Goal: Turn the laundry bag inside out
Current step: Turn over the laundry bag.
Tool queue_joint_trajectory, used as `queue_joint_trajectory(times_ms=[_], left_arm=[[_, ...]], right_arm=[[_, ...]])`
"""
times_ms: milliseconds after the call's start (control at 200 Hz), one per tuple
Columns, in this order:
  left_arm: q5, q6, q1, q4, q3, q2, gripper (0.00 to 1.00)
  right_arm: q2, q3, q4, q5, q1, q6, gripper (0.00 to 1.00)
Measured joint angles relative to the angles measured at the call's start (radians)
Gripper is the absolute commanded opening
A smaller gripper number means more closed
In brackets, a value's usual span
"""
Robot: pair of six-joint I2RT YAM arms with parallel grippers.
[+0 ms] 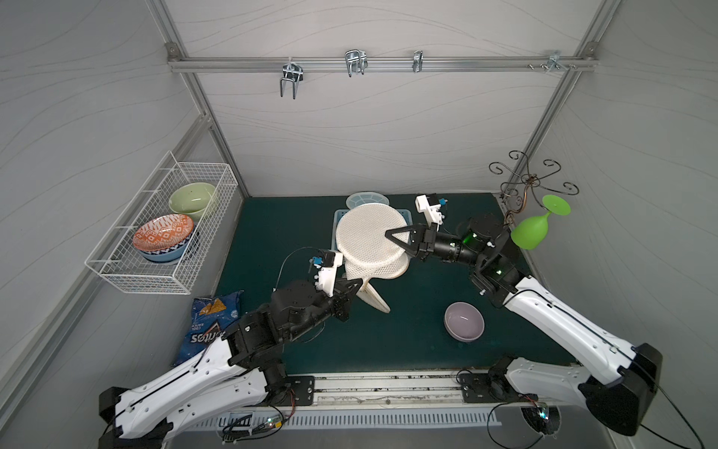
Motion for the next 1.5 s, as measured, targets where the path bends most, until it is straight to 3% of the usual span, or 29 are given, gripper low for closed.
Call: queue_joint_trajectory(times_ms=[235, 445, 630, 665, 735, 810, 915, 1091, 1206, 1291, 1381, 1446, 1496], left_arm=[[-0.13, -0.196, -0.001, -0.263, 0.261, 0.141, 0.0], [-0.135, -0.392, -0.004, -0.476, 0.193, 0.202, 0.0], [-0.084, -0.515, -0.005, -0.542, 0.117, 0.248, 0.0], [-0.079, -0.533, -0.004, -0.537, 0.106, 0.264, 0.0], [-0.062, -0.559, 0.004, -0.517, 0.08, 0.29, 0.0], [-0.046, -0.583, 0.032, -0.494, 0.057, 0.312, 0.0], [-0.015, -0.602, 0.077, -0.46, 0.045, 0.343, 0.0], [0.015, -0.61, 0.108, -0.431, 0.045, 0.365, 0.0], [0.03, -0.613, 0.111, -0.423, 0.045, 0.378, 0.0], [0.035, -0.618, 0.116, -0.414, 0.045, 0.39, 0.0], [0.043, -0.626, 0.125, -0.403, 0.045, 0.392, 0.0], [0.046, -0.629, 0.13, -0.394, 0.045, 0.392, 0.0], [0.048, -0.632, 0.132, -0.39, 0.045, 0.393, 0.0]], right_arm=[[0.14, -0.081, -0.005, -0.045, -0.025, 0.022, 0.0], [0.265, -0.232, -0.023, -0.06, 0.005, 0.016, 0.0], [0.292, -0.279, -0.044, -0.03, 0.065, -0.059, 0.0], [0.296, -0.29, -0.046, -0.02, 0.065, -0.072, 0.06], [0.3, -0.313, -0.058, 0.001, 0.065, -0.108, 0.34], [0.291, -0.331, -0.088, 0.035, 0.065, -0.166, 0.46], [0.209, -0.373, -0.135, 0.101, 0.065, -0.256, 0.51], [-0.071, -0.418, -0.206, 0.253, 0.108, -0.478, 0.53], [-0.211, -0.422, -0.259, 0.398, 0.206, -0.612, 0.65], [-0.299, -0.465, -0.265, 0.446, 0.233, -0.663, 0.62], [-0.336, -0.499, -0.27, 0.475, 0.249, -0.7, 0.61], [-0.332, -0.521, -0.256, 0.507, 0.31, -0.721, 0.72], [-0.317, -0.545, -0.222, 0.542, 0.395, -0.737, 0.74]])
